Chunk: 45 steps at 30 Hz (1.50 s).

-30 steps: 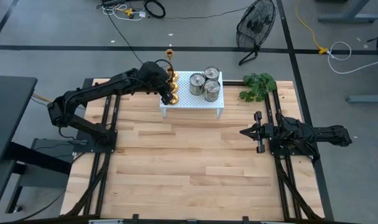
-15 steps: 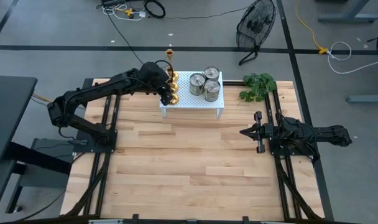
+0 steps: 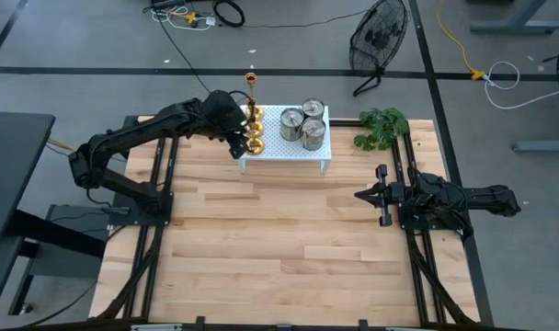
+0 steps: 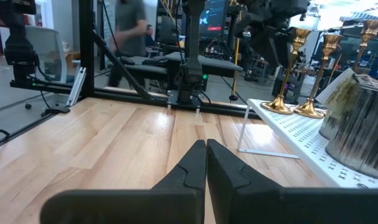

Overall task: Pick & Place candle stick holders
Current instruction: Put the candle holder aligned with the other candle holder on the shelf

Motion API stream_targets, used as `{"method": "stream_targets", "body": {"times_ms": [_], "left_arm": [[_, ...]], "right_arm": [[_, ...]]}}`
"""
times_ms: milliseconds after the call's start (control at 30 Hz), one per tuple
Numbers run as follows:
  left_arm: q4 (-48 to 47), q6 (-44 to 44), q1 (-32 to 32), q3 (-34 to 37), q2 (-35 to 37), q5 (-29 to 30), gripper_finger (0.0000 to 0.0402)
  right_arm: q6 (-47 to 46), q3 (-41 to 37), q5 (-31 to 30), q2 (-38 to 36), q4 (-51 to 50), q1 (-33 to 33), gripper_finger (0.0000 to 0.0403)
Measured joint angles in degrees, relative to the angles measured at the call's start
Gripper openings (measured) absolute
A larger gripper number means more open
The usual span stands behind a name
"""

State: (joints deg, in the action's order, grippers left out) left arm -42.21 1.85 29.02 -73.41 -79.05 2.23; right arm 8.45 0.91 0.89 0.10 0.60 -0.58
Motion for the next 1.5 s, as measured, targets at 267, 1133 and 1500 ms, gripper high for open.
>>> {"method": "stream_targets", "body": {"times_ms": [267, 1133, 1500], "left_arm": [[-2.32, 1.97, -1.94, -0.06, 0.00, -4.16, 0.0194], [14.10, 1.81, -19.85, 12.11, 1.57, 4.13, 0.0051], [27.68, 2.09, -20.20, 19.56, 2.26, 12.29, 0.0037]], "right_arm": [[-0.02, 0.00, 0.00, 0.00, -0.02, 0.00, 0.0017], [-0.02, 0.00, 0.00, 0.00, 0.00, 0.00, 0.0017], [0.00, 0.01, -0.02, 0.00, -0.02, 0.00, 0.0017]]}}
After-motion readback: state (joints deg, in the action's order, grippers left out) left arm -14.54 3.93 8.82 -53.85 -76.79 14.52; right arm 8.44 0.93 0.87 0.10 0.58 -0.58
